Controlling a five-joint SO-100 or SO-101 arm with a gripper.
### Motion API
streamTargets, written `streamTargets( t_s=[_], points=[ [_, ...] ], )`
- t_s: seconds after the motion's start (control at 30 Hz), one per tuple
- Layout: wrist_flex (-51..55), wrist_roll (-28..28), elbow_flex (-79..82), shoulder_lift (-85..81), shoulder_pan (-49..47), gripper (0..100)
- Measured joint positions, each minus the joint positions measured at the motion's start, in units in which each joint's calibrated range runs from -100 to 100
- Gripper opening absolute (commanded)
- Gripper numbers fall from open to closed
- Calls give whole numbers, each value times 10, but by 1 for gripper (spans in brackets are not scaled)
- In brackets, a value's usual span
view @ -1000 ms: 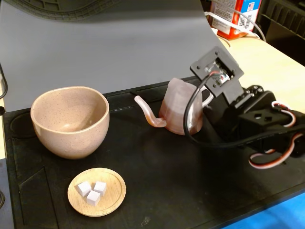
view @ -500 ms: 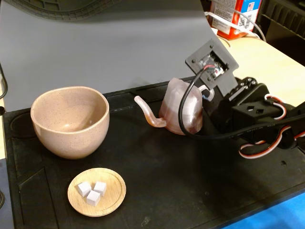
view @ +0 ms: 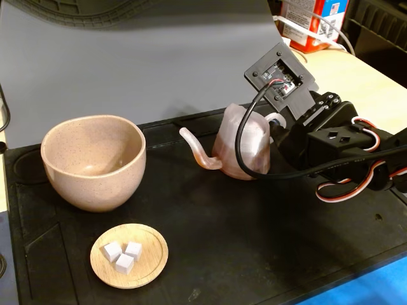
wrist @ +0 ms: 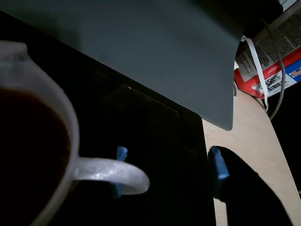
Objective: Pick up a kettle and pour liquid into a cup.
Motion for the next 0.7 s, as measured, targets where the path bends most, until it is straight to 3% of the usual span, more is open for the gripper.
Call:
streamTargets(
  t_s=[0.23, 0.33, 0.7],
  points=[
    [0, 27, 0, 0, 2, 20],
    [0, 27, 0, 0, 2, 0],
    [-1, 27, -1, -1, 7, 0]
  ],
)
